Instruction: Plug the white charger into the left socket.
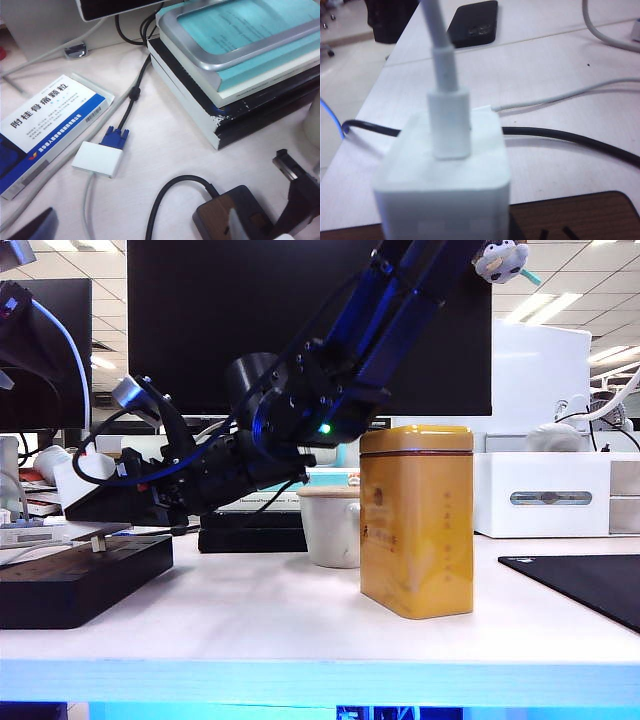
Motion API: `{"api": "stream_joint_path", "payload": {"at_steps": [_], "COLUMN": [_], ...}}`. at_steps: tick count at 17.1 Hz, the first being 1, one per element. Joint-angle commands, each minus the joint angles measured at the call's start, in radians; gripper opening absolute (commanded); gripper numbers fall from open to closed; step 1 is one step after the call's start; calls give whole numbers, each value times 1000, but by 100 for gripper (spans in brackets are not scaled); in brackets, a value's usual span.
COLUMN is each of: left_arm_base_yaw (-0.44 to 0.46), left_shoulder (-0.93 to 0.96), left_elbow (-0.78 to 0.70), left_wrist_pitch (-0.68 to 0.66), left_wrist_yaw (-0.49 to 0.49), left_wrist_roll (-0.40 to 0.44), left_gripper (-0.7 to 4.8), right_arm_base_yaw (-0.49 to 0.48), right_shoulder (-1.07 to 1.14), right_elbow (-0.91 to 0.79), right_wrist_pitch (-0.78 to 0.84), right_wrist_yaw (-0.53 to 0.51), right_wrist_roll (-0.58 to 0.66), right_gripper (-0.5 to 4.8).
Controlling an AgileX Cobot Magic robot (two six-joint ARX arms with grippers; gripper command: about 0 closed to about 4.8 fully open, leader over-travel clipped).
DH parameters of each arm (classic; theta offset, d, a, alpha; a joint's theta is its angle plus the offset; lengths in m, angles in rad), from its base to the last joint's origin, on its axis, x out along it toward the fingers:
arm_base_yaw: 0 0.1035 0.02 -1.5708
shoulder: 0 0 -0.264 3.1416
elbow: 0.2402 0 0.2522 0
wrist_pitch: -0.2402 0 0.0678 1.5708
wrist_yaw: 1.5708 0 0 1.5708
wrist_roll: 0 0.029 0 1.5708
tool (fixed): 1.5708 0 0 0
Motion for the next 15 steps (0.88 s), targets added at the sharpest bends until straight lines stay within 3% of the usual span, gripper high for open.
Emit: {"api": "stream_joint_path", "payload": {"at_steps": [1, 15], "left_arm_base_yaw": [1, 0], "left_shoulder": [-5, -6], "left_elbow": [4, 4], "left_wrist_pitch": [6, -9], "left_wrist_yaw": [7, 9], "left_wrist_roll": [-2, -2], "left_gripper": [479, 479], "right_arm_base_yaw": [-10, 26], "right_shoulder": [14, 51], "right_elbow": [-14, -15], "right_wrist_pitch": [-100, -70], "right_wrist_yaw": [41, 44], "right_wrist_roll": [-26, -65], "right_gripper": [-1, -1]}}
